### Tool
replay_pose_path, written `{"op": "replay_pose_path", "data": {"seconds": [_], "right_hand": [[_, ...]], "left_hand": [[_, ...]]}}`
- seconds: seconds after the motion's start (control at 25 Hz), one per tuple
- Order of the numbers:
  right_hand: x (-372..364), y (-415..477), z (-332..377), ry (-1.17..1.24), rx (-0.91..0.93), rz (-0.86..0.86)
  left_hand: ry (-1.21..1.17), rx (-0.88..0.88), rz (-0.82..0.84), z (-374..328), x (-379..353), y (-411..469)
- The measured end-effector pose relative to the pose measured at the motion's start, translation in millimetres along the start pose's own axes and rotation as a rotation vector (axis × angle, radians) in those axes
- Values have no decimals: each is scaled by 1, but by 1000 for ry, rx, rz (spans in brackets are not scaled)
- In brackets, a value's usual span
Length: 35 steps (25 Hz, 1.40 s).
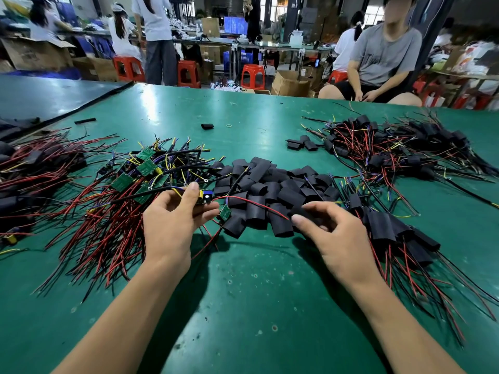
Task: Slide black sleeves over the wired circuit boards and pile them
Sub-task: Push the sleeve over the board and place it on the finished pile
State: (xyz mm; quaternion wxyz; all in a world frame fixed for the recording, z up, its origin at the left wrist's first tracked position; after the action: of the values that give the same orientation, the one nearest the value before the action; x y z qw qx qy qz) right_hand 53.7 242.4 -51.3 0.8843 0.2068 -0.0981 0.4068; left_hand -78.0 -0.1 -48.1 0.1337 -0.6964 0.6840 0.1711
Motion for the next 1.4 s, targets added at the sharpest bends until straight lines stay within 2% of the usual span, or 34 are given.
{"op": "replay_pose_path", "data": {"seconds": [0.2,0.52,0.76,0.96,1.2,1.4], "right_hand": [[6,3,-8,54,-51,-15],[-12,-3,-5,259,-112,109],[-15,-4,-6,455,-207,127],[-18,-3,-4,561,-216,195],[-18,-4,-3,558,-226,205],[-13,-6,4,411,-160,188]], "left_hand": [[-71,69,7,0,-5,-4],[-91,96,36,3,-8,-7],[-97,120,30,2,-8,-7],[-106,127,23,3,-5,-5],[-101,127,44,3,-5,-5],[-90,130,136,1,-13,-11]]}}
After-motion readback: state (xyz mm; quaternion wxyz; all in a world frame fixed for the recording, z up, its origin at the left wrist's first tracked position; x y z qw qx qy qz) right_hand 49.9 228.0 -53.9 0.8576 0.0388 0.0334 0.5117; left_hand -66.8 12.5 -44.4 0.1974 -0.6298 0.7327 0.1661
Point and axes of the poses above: each hand's wrist, its own y-axis towards the middle knuckle, its own x-axis out of the back of the hand, z = x × y, the point moved 6 cm from there along y, towards the middle knuckle, and after that the axes turned 2 degrees about -x, right-handed, at the moved point
